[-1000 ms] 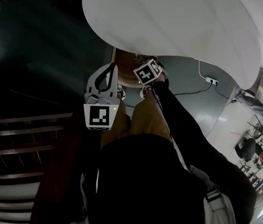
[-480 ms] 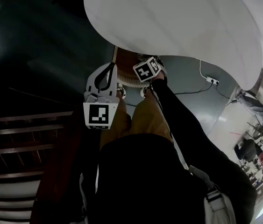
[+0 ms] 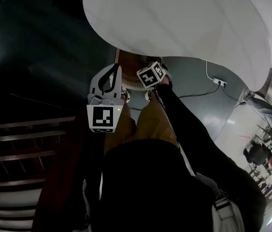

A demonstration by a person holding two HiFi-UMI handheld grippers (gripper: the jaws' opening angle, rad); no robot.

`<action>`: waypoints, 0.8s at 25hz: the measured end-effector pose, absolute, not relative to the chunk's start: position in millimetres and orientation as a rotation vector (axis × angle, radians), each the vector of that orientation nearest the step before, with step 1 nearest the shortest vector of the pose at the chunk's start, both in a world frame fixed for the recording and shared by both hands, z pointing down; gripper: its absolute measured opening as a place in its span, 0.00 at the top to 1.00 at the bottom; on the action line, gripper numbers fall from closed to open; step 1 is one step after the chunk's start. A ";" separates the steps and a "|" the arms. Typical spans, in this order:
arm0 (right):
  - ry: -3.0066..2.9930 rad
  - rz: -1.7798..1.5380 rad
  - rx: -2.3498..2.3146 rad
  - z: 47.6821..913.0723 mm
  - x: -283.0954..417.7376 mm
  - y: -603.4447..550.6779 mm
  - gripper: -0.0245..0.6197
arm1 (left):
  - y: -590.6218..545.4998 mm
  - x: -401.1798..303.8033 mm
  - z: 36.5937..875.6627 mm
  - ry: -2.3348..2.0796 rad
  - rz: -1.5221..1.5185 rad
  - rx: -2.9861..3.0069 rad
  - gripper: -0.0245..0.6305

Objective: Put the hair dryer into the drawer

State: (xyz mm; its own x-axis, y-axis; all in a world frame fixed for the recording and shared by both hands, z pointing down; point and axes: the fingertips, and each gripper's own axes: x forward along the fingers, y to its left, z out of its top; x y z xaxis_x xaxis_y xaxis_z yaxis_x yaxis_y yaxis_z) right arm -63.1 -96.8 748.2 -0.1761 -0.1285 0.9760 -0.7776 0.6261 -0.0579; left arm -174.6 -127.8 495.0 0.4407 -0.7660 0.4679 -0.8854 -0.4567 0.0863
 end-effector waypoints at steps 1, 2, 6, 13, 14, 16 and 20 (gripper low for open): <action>-1.674 0.691 0.756 747.9 -63.3 -96.7 0.59 | -127.9 -174.3 495.5 -1.414 0.526 2.377 0.93; -1.675 0.695 0.759 747.3 -63.3 -97.0 0.59 | -128.1 -174.0 496.0 -1.414 0.525 2.376 0.93; -1.689 0.703 0.773 744.8 -64.1 -99.6 0.59 | -128.7 -172.6 498.1 -1.411 0.538 2.378 0.93; -1.705 0.669 0.792 741.8 -58.7 -100.0 0.59 | -129.6 -166.1 495.8 -1.419 0.532 2.373 0.93; -1.706 0.672 0.788 741.3 -58.8 -97.8 0.59 | -129.9 -166.0 495.3 -1.420 0.531 2.374 0.93; -1.708 0.683 0.785 739.9 -59.5 -93.2 0.59 | -129.9 -166.6 493.8 -1.422 0.529 2.381 0.93; -1.718 0.685 0.791 734.9 -56.0 -91.4 0.59 | -130.8 -164.3 492.5 -1.430 0.526 2.378 0.93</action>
State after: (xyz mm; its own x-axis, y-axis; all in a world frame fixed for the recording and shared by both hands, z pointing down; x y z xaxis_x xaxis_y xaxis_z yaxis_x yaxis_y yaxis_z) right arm -56.0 -91.4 734.9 -0.2061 -0.1716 0.9634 -0.7870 0.6141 -0.0590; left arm -164.3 -130.8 492.5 0.4322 -0.7734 0.4638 -0.8895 -0.4501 0.0783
